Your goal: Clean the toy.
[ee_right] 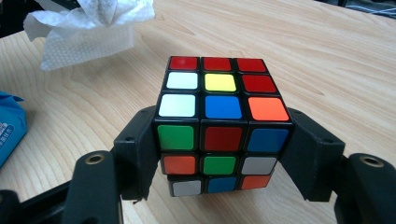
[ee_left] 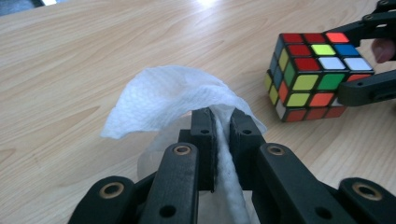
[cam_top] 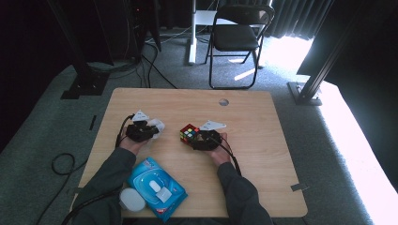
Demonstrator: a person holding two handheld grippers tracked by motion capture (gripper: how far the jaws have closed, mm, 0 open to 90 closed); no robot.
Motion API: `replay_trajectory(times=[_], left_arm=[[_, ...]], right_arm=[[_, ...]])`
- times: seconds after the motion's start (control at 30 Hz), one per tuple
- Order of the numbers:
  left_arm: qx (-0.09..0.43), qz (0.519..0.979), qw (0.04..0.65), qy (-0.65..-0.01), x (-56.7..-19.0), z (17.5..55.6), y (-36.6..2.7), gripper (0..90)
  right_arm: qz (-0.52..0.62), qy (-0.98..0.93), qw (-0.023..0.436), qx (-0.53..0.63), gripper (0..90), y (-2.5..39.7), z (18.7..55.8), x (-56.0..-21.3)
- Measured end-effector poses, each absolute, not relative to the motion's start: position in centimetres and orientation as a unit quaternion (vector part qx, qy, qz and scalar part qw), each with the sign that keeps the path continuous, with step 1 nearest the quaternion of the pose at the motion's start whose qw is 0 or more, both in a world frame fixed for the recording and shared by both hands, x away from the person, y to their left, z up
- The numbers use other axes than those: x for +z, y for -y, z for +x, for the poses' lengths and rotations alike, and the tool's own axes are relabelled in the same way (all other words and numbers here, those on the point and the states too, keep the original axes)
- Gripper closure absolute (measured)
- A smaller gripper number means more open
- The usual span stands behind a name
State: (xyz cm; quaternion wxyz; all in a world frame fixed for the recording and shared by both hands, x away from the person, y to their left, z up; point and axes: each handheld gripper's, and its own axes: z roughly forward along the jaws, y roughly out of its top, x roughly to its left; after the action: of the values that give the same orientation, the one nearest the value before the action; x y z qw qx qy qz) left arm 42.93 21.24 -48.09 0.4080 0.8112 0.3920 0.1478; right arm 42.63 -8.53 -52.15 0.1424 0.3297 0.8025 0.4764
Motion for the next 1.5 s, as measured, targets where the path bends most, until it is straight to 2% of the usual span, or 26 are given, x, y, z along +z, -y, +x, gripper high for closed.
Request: replay_trajectory(times=[0.43, 0.7, 0.93, 1.13, 1.4, 1.5], left_arm=[[0.15, 0.817, 0.384, -0.403, -48.9, 43.1, -21.5, 80.7], [0.147, 0.82, 0.378, -0.404, -49.2, 43.1, -21.6, 75.7], [0.145, 0.818, 0.377, -0.41, -49.2, 43.1, -21.6, 63.1], [0.146, 0.816, 0.372, -0.418, -49.4, 43.1, -21.9, 56.7], [0.151, 0.808, 0.374, -0.43, -49.3, 43.1, -22.8, 57.1], [0.152, 0.804, 0.377, -0.433, -49.1, 43.0, -23.0, 57.0]], right_arm=[[0.329, -0.812, 0.15, 0.458, 34.1, 8.6, 42.5, -53.0], [0.321, -0.817, 0.155, 0.453, 33.9, 8.7, 42.3, -53.2], [0.321, -0.817, 0.156, 0.452, 26.0, 8.9, 41.9, -53.5], [0.314, -0.811, 0.168, 0.465, 24.3, 9.3, 41.4, -52.4], [0.317, -0.793, 0.18, 0.488, 27.0, 10.5, 41.1, -51.1], [0.321, -0.786, 0.183, 0.495, 33.7, 10.9, 41.1, -50.9]])
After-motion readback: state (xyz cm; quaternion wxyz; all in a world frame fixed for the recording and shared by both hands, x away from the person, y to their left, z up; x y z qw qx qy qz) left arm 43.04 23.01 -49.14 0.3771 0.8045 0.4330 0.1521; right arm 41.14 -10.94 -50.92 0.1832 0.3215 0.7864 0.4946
